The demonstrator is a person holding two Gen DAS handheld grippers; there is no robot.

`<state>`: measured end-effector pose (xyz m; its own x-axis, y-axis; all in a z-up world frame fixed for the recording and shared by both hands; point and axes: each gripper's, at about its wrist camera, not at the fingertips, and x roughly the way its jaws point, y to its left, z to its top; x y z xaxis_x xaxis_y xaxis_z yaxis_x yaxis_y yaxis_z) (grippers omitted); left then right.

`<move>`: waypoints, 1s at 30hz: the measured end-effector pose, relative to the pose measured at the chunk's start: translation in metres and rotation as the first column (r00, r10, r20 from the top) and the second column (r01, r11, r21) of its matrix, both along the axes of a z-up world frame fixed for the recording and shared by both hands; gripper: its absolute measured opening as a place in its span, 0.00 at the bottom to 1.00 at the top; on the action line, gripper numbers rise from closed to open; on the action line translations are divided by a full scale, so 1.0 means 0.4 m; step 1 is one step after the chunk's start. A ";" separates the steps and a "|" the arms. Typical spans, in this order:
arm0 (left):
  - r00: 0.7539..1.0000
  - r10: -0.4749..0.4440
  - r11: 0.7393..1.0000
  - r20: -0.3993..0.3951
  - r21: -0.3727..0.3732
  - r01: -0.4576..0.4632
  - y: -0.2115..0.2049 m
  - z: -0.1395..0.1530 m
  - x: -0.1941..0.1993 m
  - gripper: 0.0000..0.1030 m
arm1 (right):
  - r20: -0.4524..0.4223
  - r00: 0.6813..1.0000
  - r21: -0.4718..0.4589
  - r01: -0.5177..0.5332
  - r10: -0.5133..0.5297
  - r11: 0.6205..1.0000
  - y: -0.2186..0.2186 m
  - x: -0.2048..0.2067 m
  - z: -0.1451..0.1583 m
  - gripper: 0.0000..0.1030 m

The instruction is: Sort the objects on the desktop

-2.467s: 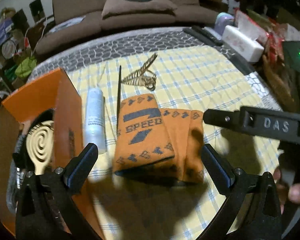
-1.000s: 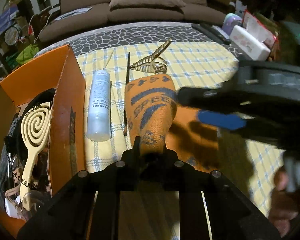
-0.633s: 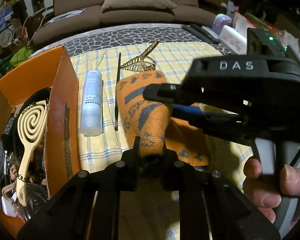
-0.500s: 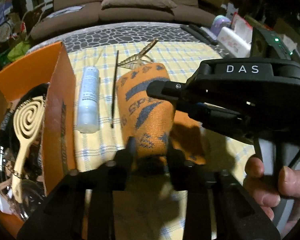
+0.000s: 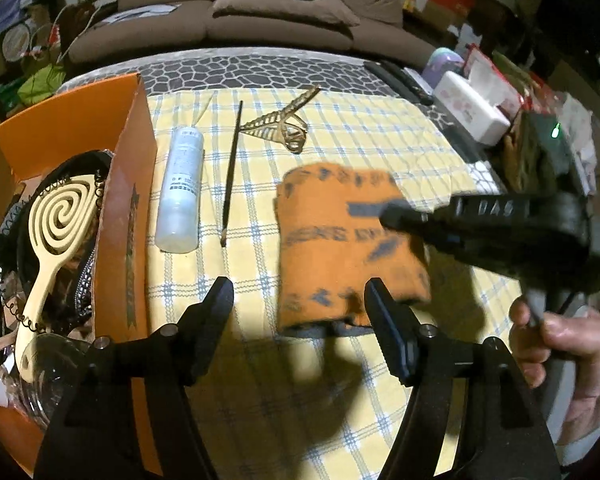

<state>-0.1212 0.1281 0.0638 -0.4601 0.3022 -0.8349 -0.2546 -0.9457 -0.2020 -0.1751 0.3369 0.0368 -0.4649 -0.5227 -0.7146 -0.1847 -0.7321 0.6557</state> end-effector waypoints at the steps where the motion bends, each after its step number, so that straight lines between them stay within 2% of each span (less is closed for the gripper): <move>1: 1.000 0.007 1.000 0.000 0.001 -0.007 -0.003 -0.002 -0.003 0.63 | 0.011 1.000 0.014 -0.004 0.004 1.000 0.000 -0.002 -0.010 0.08; 5: 1.000 0.010 1.000 -0.010 -0.013 -0.010 0.012 -0.003 -0.014 0.63 | 0.002 1.000 0.017 -0.013 0.013 1.000 -0.007 -0.001 -0.021 0.09; 8: 0.999 -0.002 0.991 -0.039 -0.136 -0.003 0.047 -0.023 -0.025 0.63 | -0.009 0.999 0.012 -0.038 0.038 0.999 -0.034 -0.001 -0.015 0.10; 10: 1.000 -0.001 0.975 -0.017 -0.222 -0.003 0.063 -0.058 -0.041 0.60 | 0.011 0.999 0.026 -0.054 0.053 0.998 -0.050 -0.006 -0.022 0.11; 11: 1.000 0.000 0.971 -0.002 -0.239 0.000 0.066 -0.073 -0.047 0.54 | 0.022 0.998 0.046 -0.061 0.060 0.997 -0.060 -0.008 -0.028 0.12; 12: 1.000 0.000 0.970 0.015 -0.245 0.004 0.067 -0.089 -0.051 0.52 | 0.035 0.997 0.076 -0.065 0.063 0.995 -0.068 -0.010 -0.035 0.13; 16: 0.999 0.007 0.976 0.031 -0.216 0.000 0.057 -0.111 -0.053 0.52 | 0.037 0.998 0.080 -0.046 0.043 0.996 -0.054 -0.006 -0.019 0.18; 17: 0.999 0.010 0.979 0.032 -0.204 -0.003 0.053 -0.110 -0.053 0.53 | 0.027 0.999 0.091 -0.035 0.033 0.995 -0.049 -0.004 -0.010 0.22; 18: 0.999 0.014 0.982 0.035 -0.188 -0.007 0.049 -0.106 -0.052 0.55 | 0.009 1.000 0.119 -0.018 0.017 0.993 -0.041 0.000 0.007 0.30; 19: 0.999 0.023 0.984 0.036 -0.176 -0.017 0.044 -0.102 -0.052 0.64 | 0.000 1.000 0.141 -0.007 0.007 0.990 -0.035 0.003 0.015 0.35; 20: 0.999 0.034 0.986 0.035 -0.163 -0.028 0.038 -0.100 -0.053 0.67 | -0.007 1.000 0.164 0.002 -0.001 0.987 -0.030 0.005 0.022 0.43; 21: 0.999 0.033 0.990 0.043 -0.141 -0.026 0.036 -0.100 -0.055 0.68 | -0.008 1.000 0.173 0.004 -0.003 0.985 -0.028 0.002 0.025 0.45; 25: 0.997 0.037 0.990 0.065 -0.138 -0.028 0.045 -0.109 -0.067 0.69 | 0.037 0.999 0.141 -0.008 0.003 0.990 -0.034 -0.006 -0.008 0.45; 27: 0.997 0.031 0.992 0.066 -0.124 -0.022 0.044 -0.112 -0.067 0.67 | 0.055 0.998 0.131 -0.028 0.020 0.991 -0.046 -0.008 -0.024 0.45; 28: 0.997 0.024 0.993 0.073 -0.120 -0.015 0.044 -0.115 -0.068 0.55 | 0.058 0.998 0.129 -0.033 0.026 0.991 -0.049 -0.008 -0.028 0.44; 29: 0.996 0.008 0.993 0.086 -0.114 0.002 0.047 -0.120 -0.069 0.41 | 0.060 0.998 0.129 -0.038 0.031 0.991 -0.053 -0.008 -0.031 0.39; 30: 0.996 -0.011 0.994 0.093 -0.109 0.021 0.054 -0.121 -0.067 0.38 | 0.060 0.998 0.130 -0.042 0.034 0.991 -0.056 -0.008 -0.033 0.33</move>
